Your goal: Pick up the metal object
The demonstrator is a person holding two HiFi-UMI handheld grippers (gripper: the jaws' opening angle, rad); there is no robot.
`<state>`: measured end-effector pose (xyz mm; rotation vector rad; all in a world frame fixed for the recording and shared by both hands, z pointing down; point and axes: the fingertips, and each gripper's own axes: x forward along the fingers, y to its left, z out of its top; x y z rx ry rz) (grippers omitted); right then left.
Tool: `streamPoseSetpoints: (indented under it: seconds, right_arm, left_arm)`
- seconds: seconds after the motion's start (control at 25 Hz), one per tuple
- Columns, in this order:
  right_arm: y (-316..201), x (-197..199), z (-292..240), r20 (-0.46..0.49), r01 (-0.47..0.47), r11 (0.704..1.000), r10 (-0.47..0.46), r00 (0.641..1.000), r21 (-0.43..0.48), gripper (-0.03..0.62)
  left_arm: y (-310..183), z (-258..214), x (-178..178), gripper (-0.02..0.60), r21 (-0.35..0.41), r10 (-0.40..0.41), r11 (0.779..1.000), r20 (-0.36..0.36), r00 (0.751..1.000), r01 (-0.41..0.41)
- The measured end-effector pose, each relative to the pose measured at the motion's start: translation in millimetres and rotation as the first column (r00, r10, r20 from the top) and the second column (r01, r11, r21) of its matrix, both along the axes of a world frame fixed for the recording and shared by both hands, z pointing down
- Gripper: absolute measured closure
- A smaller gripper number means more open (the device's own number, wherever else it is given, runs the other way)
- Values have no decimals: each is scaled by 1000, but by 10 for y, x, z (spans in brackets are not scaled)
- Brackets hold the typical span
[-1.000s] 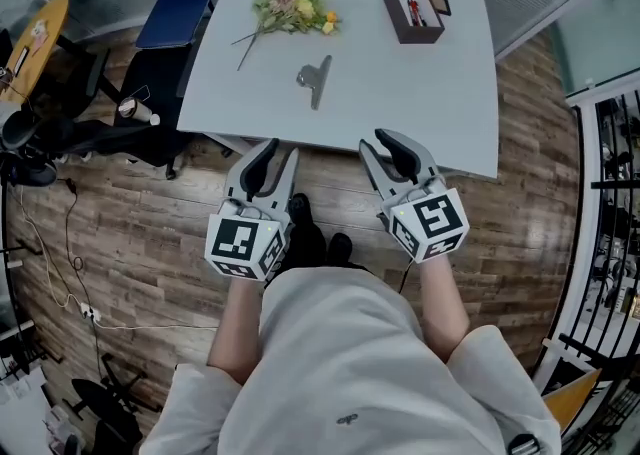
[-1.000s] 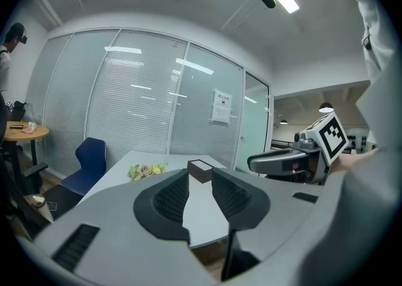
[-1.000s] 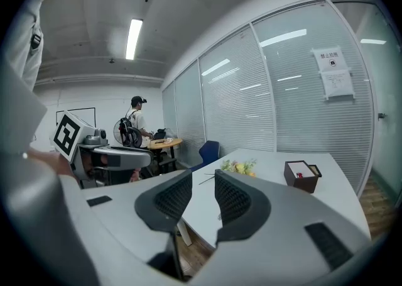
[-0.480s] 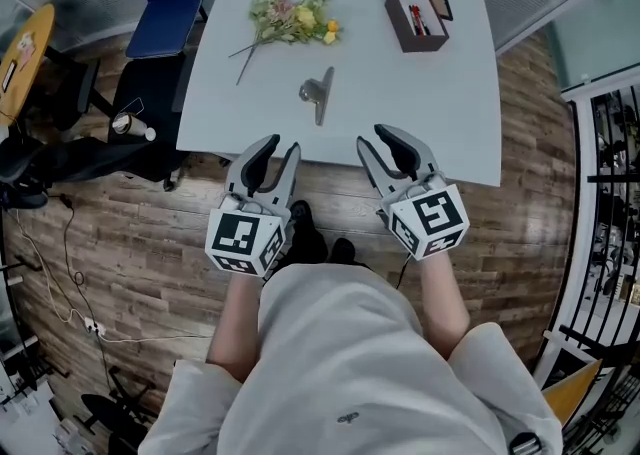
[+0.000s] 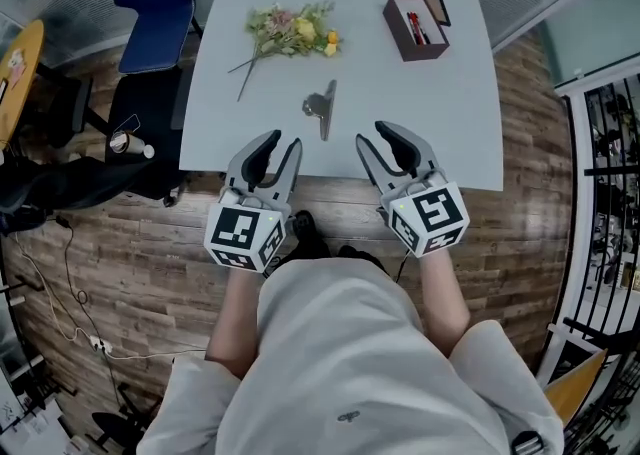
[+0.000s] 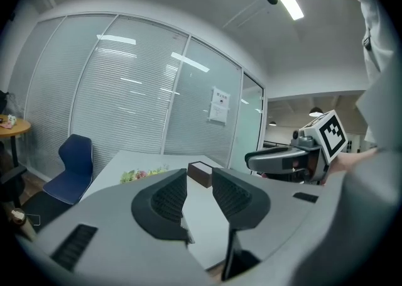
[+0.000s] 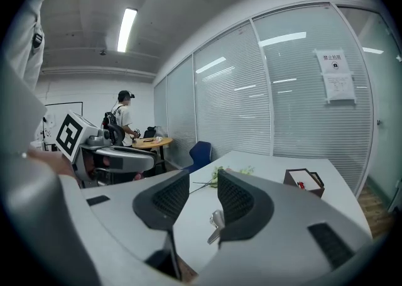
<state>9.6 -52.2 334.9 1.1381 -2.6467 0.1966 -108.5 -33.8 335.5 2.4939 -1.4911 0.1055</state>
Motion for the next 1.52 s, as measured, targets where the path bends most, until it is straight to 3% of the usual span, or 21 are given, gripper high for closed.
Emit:
streamPoseSetpoints:
  seconds: [0.44,0.84,1.52]
  right_arm:
    - [-53,-189,97,-5,-20,1000,20,1000,-16,436]
    - [8,-114,278,-15,-38,997,37,999,-71,435]
    - [-455,-53,478,-12,10,992,-11,1000,-127,435]
  left_arm:
    - [-142,122,-136,460,-32,33,999,-37,999,-34]
    - [-181,337,-12,460,-101,70,992,-59,996,-76]
    - [-587,780,135,459,-228,52,972,-57,997,-64]
